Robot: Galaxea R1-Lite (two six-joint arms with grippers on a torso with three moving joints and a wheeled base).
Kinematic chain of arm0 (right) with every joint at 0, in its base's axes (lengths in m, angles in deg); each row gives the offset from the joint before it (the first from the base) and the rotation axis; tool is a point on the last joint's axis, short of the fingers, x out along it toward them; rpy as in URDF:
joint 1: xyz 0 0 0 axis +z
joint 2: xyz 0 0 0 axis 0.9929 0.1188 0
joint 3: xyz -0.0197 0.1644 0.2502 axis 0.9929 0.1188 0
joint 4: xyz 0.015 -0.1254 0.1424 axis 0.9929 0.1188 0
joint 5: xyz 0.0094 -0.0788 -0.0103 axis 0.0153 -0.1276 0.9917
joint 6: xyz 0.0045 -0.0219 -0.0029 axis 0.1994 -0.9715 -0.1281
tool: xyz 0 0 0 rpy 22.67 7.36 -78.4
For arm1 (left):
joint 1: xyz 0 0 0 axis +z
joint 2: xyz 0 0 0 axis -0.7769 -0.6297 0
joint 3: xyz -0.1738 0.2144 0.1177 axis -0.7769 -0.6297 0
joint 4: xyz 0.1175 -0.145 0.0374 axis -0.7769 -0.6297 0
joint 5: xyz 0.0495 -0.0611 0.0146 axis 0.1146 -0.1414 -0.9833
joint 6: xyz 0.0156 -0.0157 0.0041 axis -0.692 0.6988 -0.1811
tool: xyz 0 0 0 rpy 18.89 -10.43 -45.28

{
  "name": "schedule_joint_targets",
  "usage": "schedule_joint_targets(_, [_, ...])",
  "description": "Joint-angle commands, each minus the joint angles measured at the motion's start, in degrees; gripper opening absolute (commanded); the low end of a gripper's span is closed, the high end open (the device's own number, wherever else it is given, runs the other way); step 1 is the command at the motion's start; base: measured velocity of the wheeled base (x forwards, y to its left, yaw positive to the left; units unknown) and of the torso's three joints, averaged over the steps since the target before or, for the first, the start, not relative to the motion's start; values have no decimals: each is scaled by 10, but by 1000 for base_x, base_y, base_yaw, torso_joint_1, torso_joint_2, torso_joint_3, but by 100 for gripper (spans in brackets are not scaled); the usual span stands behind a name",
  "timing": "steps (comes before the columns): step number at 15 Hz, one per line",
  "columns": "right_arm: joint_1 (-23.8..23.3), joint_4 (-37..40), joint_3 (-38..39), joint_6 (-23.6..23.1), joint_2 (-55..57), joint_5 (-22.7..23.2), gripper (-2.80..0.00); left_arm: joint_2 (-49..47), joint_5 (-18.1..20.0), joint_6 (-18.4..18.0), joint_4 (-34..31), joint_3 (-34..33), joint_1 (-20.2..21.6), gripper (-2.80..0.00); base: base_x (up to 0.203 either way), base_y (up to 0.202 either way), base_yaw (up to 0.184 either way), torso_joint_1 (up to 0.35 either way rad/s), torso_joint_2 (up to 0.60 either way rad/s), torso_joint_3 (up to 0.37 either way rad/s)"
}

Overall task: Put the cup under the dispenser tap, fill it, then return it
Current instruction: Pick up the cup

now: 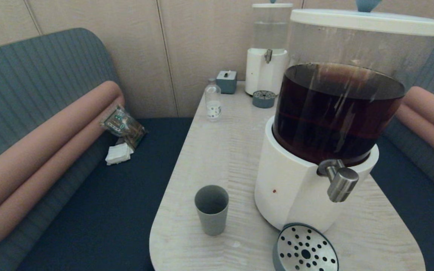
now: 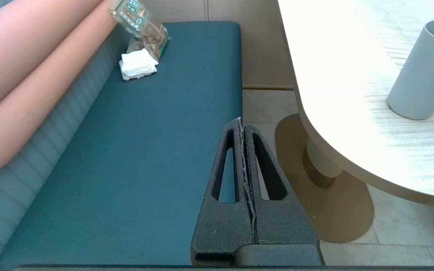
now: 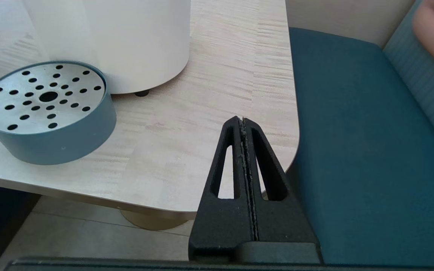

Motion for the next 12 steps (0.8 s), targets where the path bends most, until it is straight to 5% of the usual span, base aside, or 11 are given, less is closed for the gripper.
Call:
schedule_joint_targets(1, [0, 0, 5, 2, -1, 0, -280, 0, 1, -4, -1, 0, 0, -280, 0, 0, 0, 0, 0, 0])
schedule_joint_targets(8, [0, -1, 5, 3, -1, 0, -280, 0, 1, -14, -2, 8, 0, -280, 0, 0, 0, 0, 0, 0])
schedule_joint_targets(12, [0, -1, 5, 3, -1, -5, -280, -11, 39, -7, -64, 129, 0, -280, 0, 0, 0, 0, 0, 0])
